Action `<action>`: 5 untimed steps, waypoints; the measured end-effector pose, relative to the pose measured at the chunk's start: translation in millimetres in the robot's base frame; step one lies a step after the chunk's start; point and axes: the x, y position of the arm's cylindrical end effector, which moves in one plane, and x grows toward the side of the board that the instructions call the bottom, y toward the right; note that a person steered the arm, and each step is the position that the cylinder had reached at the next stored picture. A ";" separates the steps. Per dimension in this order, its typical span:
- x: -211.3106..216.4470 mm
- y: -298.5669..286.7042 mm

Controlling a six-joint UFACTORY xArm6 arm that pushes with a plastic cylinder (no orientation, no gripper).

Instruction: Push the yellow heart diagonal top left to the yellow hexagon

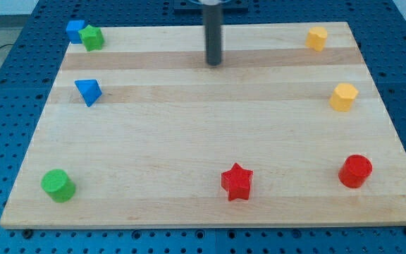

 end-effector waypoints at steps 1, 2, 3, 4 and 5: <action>10.0 85.3; 12.0 172.6; -24.2 222.6; -62.3 223.3; -84.6 151.0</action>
